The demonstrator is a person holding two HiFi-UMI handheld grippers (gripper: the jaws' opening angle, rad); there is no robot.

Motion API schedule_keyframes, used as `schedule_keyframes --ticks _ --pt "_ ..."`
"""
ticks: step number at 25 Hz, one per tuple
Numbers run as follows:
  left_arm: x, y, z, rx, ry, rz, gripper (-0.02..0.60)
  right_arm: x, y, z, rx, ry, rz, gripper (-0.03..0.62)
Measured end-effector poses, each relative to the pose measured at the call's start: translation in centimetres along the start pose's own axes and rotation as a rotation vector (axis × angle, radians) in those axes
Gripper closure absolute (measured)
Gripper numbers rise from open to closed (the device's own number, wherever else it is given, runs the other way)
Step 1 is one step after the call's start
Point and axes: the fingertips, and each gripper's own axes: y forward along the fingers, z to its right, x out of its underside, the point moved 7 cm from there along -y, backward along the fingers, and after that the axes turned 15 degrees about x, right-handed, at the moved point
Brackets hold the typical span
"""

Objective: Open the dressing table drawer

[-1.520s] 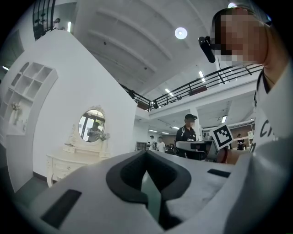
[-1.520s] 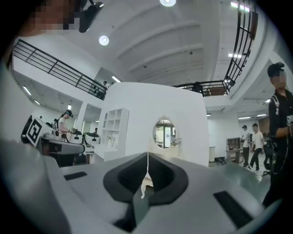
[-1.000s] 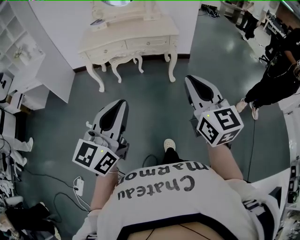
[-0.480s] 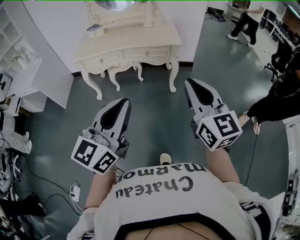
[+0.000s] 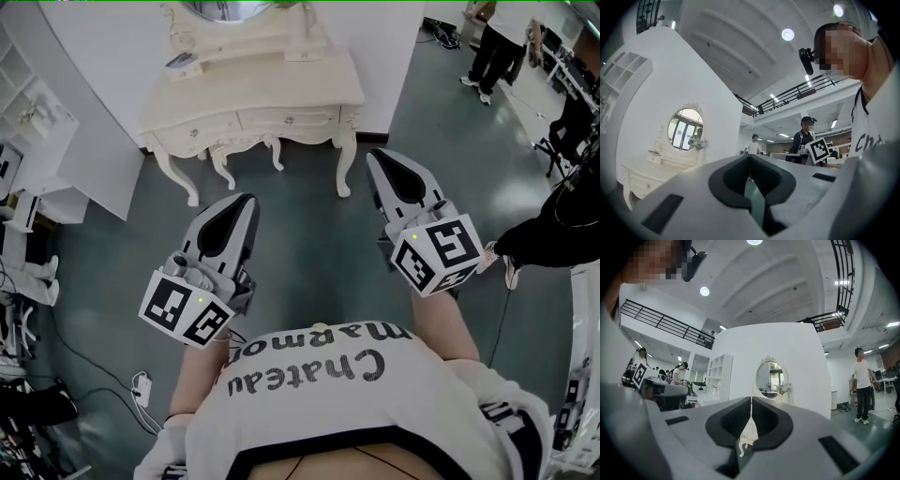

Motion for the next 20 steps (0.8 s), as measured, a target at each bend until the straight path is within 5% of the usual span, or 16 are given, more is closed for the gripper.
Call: schedule_keyframes --ticks 5,12,20 --pt "-0.1 1.2 -1.4 -0.015 -0.001 0.0 0.558 -0.1 1.6 0.7 -0.024 0.005 0.013 0.568" --pt "2.7 2.5 -3.5 -0.008 -0.069 -0.055 0.558 3.4 3.6 0.5 -0.051 0.03 -0.099 0.568" --pt "4.3 4.7 -8.5 0.019 -0.087 -0.071 0.558 4.8 8.6 1.8 -0.007 0.072 -0.122 0.568"
